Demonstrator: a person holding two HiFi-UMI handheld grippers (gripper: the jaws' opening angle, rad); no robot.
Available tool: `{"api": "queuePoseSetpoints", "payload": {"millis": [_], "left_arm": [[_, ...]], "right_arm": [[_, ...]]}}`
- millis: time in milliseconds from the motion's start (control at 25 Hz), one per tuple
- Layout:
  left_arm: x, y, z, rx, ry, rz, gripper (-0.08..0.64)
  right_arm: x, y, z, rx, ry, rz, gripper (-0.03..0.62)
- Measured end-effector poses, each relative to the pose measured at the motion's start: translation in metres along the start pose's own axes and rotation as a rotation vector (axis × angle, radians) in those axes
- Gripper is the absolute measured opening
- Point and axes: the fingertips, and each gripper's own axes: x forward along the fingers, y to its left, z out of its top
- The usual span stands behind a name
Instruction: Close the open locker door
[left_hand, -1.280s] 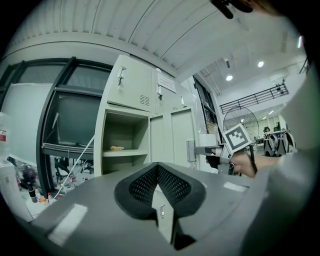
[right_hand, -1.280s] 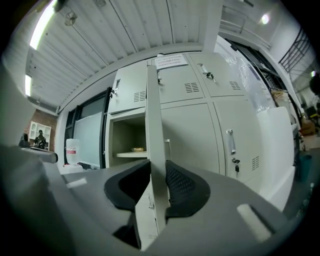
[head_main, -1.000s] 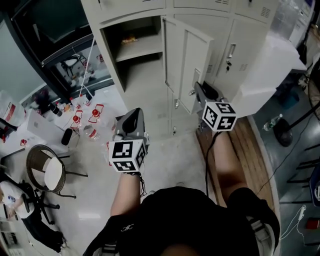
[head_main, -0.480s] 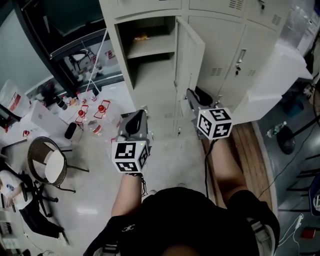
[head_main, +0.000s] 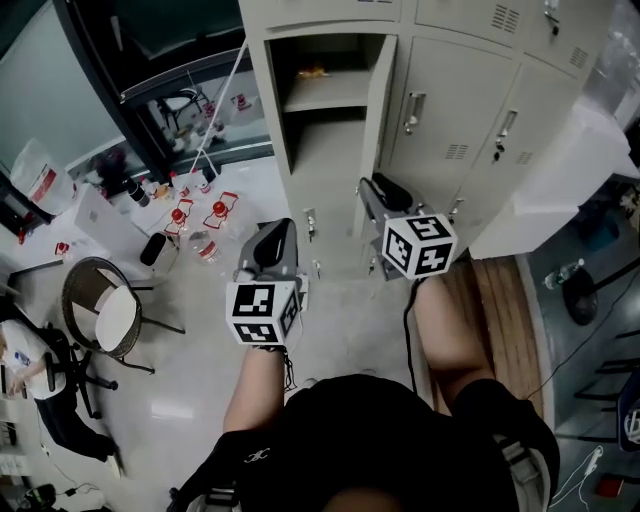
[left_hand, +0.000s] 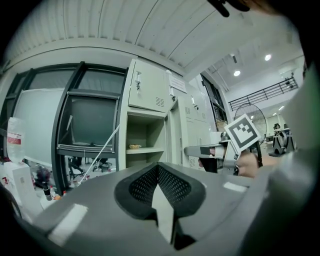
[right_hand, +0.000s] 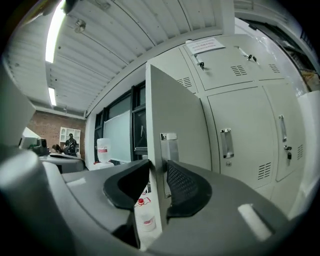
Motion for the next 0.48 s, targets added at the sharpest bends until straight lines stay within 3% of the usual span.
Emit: {"api": "queuePoseSetpoints", "payload": {"millis": [480], "left_arm": [[-0.034,0.069,-0.003,-0.008,-0.002,0.125,0.0]], "right_arm": [[0.071,0.04,-0.001,0.038,0.017,-0.104,0.109]]}}
